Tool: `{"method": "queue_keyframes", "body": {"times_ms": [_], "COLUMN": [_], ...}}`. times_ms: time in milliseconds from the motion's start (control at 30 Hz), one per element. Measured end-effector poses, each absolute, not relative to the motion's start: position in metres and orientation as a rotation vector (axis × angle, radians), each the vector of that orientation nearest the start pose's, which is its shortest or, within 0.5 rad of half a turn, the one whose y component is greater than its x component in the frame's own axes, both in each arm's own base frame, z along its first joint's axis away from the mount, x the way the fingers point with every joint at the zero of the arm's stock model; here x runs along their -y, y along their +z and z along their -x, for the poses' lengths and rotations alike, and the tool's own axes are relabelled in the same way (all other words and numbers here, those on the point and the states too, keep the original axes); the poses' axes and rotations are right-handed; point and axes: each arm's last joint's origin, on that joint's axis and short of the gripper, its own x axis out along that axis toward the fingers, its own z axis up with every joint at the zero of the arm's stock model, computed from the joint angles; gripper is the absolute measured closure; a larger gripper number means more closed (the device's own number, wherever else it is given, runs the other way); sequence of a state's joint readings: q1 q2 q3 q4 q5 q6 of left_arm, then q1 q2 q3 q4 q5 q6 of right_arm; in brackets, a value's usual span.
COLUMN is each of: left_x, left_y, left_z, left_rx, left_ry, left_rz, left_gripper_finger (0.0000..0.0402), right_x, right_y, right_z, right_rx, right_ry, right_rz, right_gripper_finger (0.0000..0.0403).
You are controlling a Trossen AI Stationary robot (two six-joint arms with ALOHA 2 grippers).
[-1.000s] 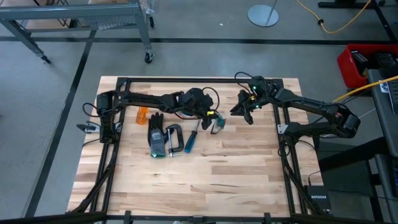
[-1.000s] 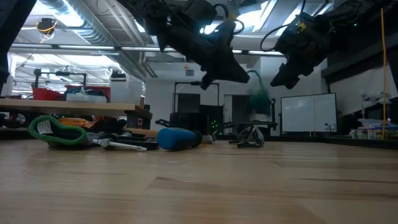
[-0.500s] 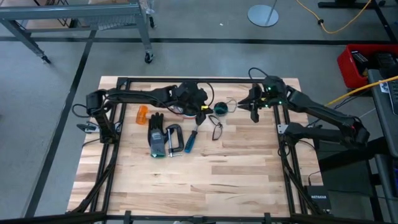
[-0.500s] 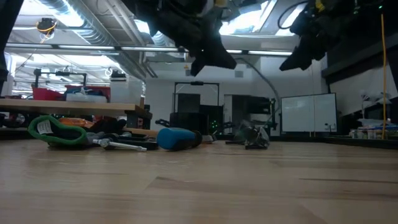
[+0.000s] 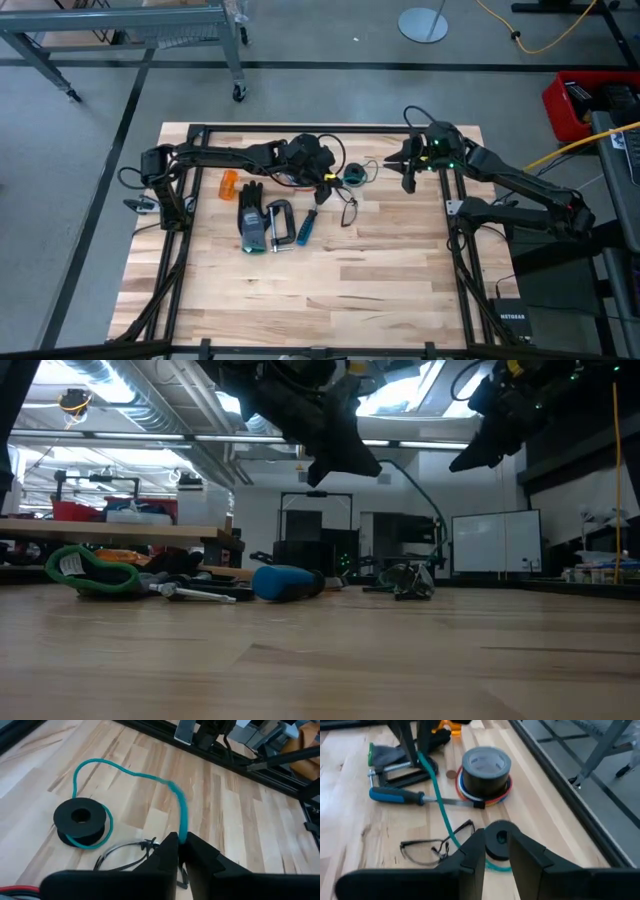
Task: Coil cords
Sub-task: Coil the wire in the cable spool
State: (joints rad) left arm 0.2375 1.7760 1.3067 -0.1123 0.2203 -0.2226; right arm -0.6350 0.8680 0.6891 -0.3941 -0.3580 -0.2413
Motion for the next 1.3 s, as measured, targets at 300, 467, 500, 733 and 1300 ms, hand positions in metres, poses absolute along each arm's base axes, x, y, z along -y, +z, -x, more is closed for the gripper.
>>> {"method": "queue_keyframes", "body": {"times_ms": [300, 467, 500, 733, 1300], "left_x": [-0.091, -0.103, -0.105, -0.129, -0.164], "left_y": [0.245, 0.218, 0.212, 0.179, 0.185], "left_z": [-0.392, -0.398, -0.399, -0.405, -0.401], "left_rx": [-0.593, -0.669, -0.684, -0.707, -0.548], "left_ry": [0.105, 0.196, 0.215, 0.307, 0.218], "left_rz": [0.172, 0.130, 0.127, 0.190, 0.480], "left_gripper_finger": [0.0309, 0.0282, 0.0280, 0.0286, 0.0321], "right_x": [0.102, 0.106, 0.108, 0.124, 0.172], "right_y": [0.274, 0.267, 0.264, 0.228, 0.166], "right_z": [-0.154, -0.158, -0.161, -0.184, -0.200], "right_rx": [-0.478, -0.519, -0.534, -0.697, -0.747], "right_ry": [-0.256, -0.282, -0.280, -0.238, -0.187], "right_rz": [-0.059, -0.073, -0.081, -0.177, -0.461], "right_gripper_finger": [0.0317, 0.0317, 0.0317, 0.0317, 0.0317]}}
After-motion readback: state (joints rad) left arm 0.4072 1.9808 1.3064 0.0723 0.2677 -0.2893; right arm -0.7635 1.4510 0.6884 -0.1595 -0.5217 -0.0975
